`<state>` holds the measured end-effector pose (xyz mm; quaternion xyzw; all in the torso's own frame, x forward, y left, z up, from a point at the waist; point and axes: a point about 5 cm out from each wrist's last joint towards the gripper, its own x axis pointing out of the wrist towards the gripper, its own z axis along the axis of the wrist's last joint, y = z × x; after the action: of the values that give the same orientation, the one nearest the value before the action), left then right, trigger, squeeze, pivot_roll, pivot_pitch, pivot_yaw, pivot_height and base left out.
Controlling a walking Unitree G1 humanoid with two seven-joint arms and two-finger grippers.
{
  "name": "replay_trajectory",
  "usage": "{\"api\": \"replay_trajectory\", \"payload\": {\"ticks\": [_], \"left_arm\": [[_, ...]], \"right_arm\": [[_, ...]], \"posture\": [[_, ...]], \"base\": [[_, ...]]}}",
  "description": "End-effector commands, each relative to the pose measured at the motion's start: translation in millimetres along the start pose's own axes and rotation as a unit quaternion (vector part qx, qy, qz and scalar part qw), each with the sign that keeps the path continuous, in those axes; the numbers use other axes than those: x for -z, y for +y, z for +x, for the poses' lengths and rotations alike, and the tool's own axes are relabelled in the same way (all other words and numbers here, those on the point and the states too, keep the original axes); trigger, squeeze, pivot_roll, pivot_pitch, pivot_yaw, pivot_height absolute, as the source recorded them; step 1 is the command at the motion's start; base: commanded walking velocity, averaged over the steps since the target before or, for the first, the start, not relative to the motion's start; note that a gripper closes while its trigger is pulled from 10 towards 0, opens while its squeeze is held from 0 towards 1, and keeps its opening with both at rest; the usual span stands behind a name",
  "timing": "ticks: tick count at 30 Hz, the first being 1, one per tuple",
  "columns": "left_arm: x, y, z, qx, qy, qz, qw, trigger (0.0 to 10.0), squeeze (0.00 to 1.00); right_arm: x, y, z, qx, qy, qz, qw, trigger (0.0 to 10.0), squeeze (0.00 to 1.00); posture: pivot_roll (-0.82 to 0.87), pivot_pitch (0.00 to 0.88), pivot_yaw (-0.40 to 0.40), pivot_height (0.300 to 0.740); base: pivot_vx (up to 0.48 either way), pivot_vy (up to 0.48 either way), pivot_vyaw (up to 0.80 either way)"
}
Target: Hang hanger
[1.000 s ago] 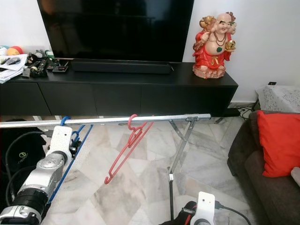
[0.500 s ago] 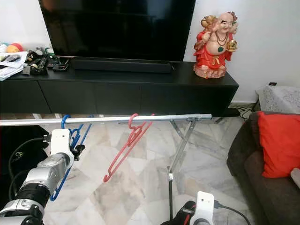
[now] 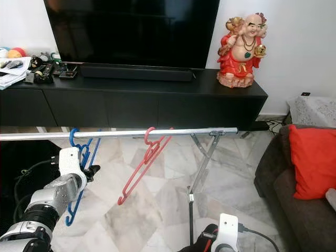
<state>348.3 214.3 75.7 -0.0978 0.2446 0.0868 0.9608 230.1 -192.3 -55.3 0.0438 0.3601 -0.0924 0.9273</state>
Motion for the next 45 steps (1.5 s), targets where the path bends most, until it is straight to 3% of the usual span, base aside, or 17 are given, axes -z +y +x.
{"api": "replay_trajectory", "payload": {"ticks": [1,5,10,11,12,13,14,23,45], "left_arm": [[-7,-2.9,1.1,0.002,-0.006,-0.002,1.000,10.0,0.00],[-20,-2.1,0.0,-0.032,-0.067,0.098,0.992,10.0,0.00],[-23,-8.1,1.2,-0.037,-0.080,0.126,0.988,10.0,0.00],[-22,-9.0,1.7,-0.039,-0.079,0.132,0.987,9.0,0.00],[-22,-9.4,2.2,-0.042,-0.077,0.141,0.986,4.5,0.00],[-22,-9.4,2.2,-0.042,-0.077,0.141,0.986,4.5,0.00],[-21,-9.0,2.7,-0.050,-0.076,0.156,0.983,0.0,0.00],[-12,-12.1,5.9,-0.059,-0.048,0.170,0.982,0.0,0.00],[-8,-11.6,6.8,-0.063,-0.055,0.168,0.982,0.0,0.00]], "right_arm": [[-8,0.2,1.9,0.000,-0.012,-0.004,1.000,10.0,0.00],[-9,-0.5,1.8,-0.001,-0.013,-0.006,1.000,10.0,0.00],[-9,-0.4,1.9,-0.002,-0.014,-0.006,1.000,10.0,0.00],[-9,-0.5,2.0,-0.003,-0.014,-0.007,1.000,10.0,0.00],[-9,-0.5,2.0,-0.003,-0.014,-0.007,1.000,10.0,0.00],[-9,-0.5,2.0,-0.003,-0.014,-0.007,1.000,10.0,0.00],[-10,-0.7,2.1,-0.002,-0.013,-0.007,1.000,10.0,0.00],[-8,0.0,2.0,-0.001,-0.008,-0.008,1.000,10.0,0.00],[2,-1.2,0.0,-0.002,0.009,-0.007,1.000,10.0,0.00]], "posture": [[0.12,0.000,-0.066,0.740],[0.12,0.000,-0.069,0.740],[0.12,0.000,-0.070,0.740],[0.12,0.000,-0.070,0.740],[0.12,0.000,-0.070,0.740],[0.12,0.000,-0.070,0.740],[0.11,0.000,-0.070,0.740],[0.11,0.000,-0.066,0.740],[0.12,0.000,-0.065,0.740]], "base": [[0.000,0.000,0.00],[0.000,0.000,0.00],[0.000,0.000,0.00],[0.000,0.000,0.00],[0.000,0.000,0.00],[0.000,0.000,0.00],[0.000,0.000,0.00],[0.000,0.000,0.00],[0.000,0.000,0.00]]}}
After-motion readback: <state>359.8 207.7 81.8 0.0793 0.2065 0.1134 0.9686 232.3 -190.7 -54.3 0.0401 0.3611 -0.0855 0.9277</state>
